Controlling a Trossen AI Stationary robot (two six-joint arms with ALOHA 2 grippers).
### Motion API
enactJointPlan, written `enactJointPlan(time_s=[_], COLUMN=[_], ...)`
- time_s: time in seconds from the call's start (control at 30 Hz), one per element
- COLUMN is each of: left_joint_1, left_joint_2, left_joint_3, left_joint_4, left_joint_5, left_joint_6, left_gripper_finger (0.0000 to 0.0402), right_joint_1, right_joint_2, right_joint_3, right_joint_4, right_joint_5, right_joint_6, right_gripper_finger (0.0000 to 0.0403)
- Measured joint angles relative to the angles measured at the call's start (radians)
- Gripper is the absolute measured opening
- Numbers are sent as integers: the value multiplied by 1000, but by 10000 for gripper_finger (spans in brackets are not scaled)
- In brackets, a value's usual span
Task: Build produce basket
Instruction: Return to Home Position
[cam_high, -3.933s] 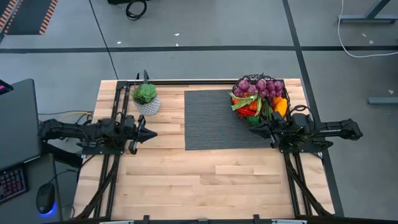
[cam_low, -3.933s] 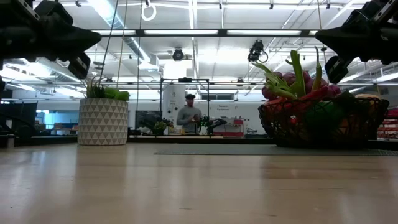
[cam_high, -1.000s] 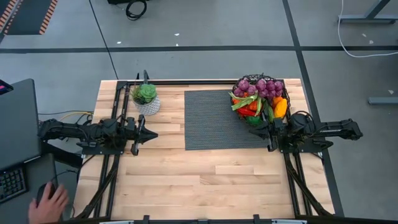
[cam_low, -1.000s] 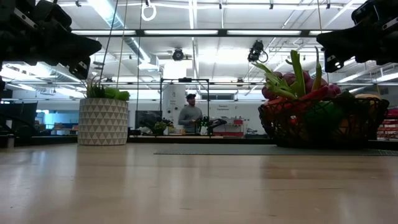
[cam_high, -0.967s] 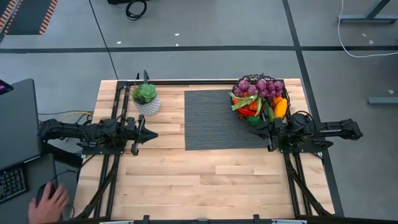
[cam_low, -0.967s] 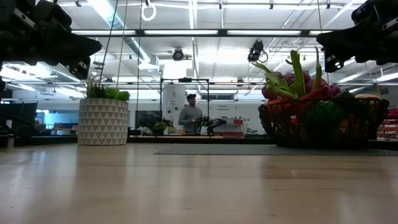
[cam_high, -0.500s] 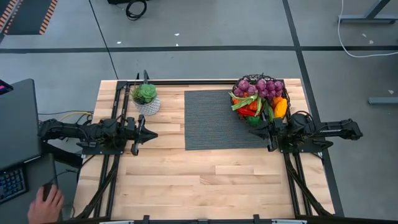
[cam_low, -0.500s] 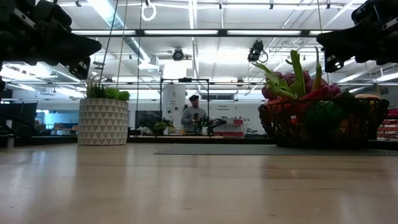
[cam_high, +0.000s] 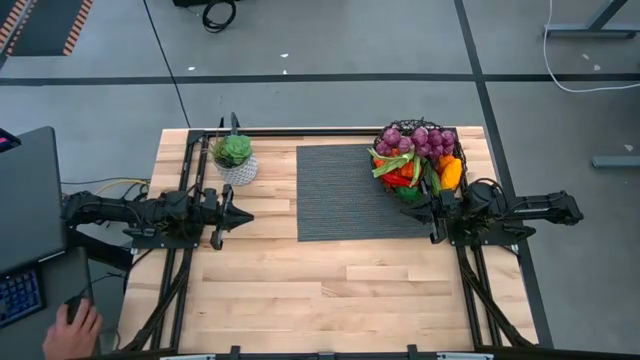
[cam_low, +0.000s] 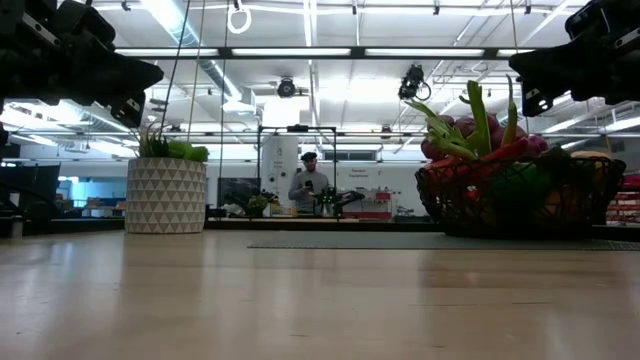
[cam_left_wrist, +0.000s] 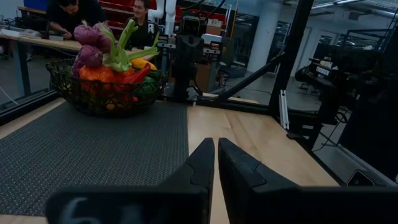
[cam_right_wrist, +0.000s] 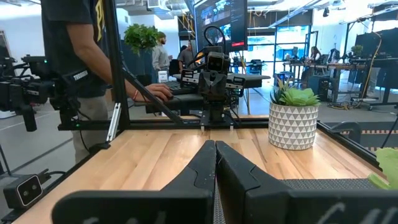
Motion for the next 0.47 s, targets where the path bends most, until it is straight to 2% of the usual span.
enactJointPlan(time_s=[0.47], left_joint_1=[0], left_joint_2=[0], left_joint_3=[0], left_joint_4=[0], left_joint_5=[0], left_joint_6=[0], left_gripper_finger=[35], right_joint_1=[0], right_joint_2=[0], right_joint_3=[0], right_joint_4=[0], right_joint_5=[0], right_joint_6=[0], right_gripper_finger=[16])
